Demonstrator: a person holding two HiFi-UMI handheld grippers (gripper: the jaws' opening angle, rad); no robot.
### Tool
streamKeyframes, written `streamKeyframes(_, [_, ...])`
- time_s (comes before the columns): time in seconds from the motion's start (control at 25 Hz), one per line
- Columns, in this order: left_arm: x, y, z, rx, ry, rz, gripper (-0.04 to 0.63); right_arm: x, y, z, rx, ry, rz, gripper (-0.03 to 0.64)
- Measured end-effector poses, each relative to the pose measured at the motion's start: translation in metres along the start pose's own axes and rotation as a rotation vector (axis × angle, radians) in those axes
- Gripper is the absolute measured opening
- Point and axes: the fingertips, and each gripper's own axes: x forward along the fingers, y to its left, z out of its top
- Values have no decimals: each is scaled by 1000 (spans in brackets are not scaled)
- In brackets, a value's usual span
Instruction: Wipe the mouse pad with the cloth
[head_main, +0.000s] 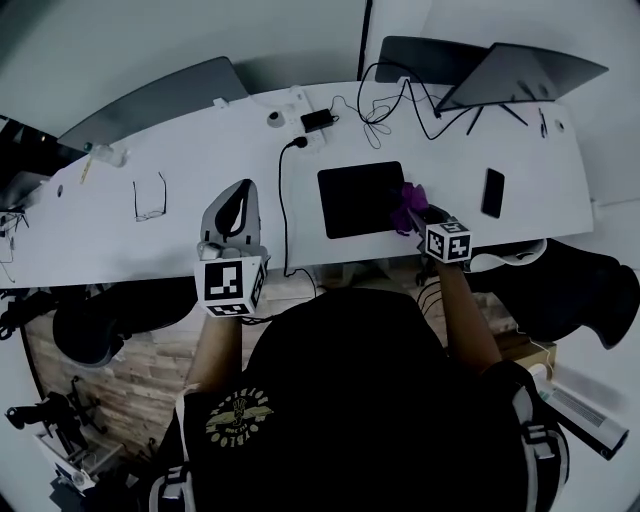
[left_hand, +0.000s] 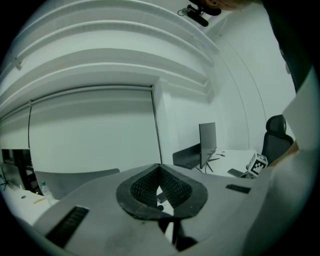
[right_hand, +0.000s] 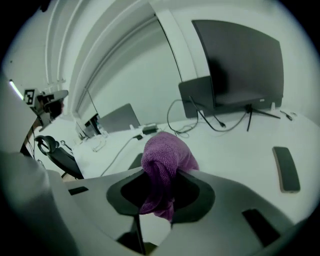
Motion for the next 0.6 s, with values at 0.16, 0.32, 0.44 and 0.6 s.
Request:
streamKeyframes(0.16, [-8,6,13,9,-31,13,3,-35,42,57,-56,-148,80,110])
streamKeyframes(0.32, [-19,11,29,14,-48,22,3,-75,76,102,-117,-274,128,109])
streamKeyframes(0.44, [-28,14,45,25,-84,14,3,-109,99,139,-174,-388,136,109])
streamKeyframes(0.6, [-39,21,57,30,-109,7,3,-157,126,187,-274,-546,107,108])
